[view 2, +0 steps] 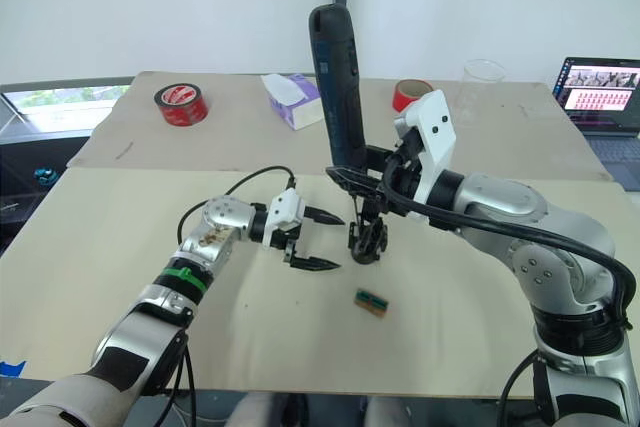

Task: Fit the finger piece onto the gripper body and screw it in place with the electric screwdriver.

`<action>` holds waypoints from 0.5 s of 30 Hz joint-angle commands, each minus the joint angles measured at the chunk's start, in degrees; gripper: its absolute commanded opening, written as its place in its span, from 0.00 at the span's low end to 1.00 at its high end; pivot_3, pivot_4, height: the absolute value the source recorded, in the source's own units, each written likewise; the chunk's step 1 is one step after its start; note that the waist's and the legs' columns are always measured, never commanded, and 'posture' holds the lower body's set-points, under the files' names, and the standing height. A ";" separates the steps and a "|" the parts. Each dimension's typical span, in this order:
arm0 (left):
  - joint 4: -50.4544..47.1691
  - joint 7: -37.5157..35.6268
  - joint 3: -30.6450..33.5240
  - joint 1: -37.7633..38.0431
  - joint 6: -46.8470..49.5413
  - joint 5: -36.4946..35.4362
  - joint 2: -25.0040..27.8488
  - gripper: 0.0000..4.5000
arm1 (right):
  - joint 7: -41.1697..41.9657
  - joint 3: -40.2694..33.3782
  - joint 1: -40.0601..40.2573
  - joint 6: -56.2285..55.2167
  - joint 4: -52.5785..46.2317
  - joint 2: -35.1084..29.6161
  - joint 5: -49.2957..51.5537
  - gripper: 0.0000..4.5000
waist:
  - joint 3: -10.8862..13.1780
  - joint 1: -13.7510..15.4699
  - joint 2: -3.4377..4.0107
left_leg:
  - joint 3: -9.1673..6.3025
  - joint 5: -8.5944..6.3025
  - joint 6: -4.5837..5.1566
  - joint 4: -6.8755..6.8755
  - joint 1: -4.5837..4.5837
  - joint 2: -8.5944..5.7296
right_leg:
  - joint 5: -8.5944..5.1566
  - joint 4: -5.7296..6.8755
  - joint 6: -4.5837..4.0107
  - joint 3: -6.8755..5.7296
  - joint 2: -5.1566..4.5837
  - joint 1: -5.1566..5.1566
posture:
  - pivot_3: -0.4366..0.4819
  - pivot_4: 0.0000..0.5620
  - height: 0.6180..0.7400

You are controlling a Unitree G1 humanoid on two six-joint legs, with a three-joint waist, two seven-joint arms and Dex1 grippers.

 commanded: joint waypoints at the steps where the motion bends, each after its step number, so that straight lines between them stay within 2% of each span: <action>1: -1.22 0.11 0.86 -1.21 -1.25 -0.39 -0.22 1.00 | 0.63 -2.98 -0.65 -0.73 -1.62 -0.03 -0.64 0.42 | 0.00 0.00 0.00 | 0.00 0.00 0.00 0.00 0.00 0.00 | 0.00 0.00 0.00 0.00 0.00 0.00 | 0.48 0.27 1.00; 15: -1.31 0.25 0.93 -1.25 -1.29 -0.37 -0.15 1.00 | 1.08 -3.11 -0.56 -0.05 -1.62 0.23 -0.88 0.42 | 0.00 0.01 0.00 | 0.00 0.00 0.00 0.00 0.00 0.00 | 0.00 0.00 0.00 0.00 0.00 0.00 | 0.48 0.27 1.00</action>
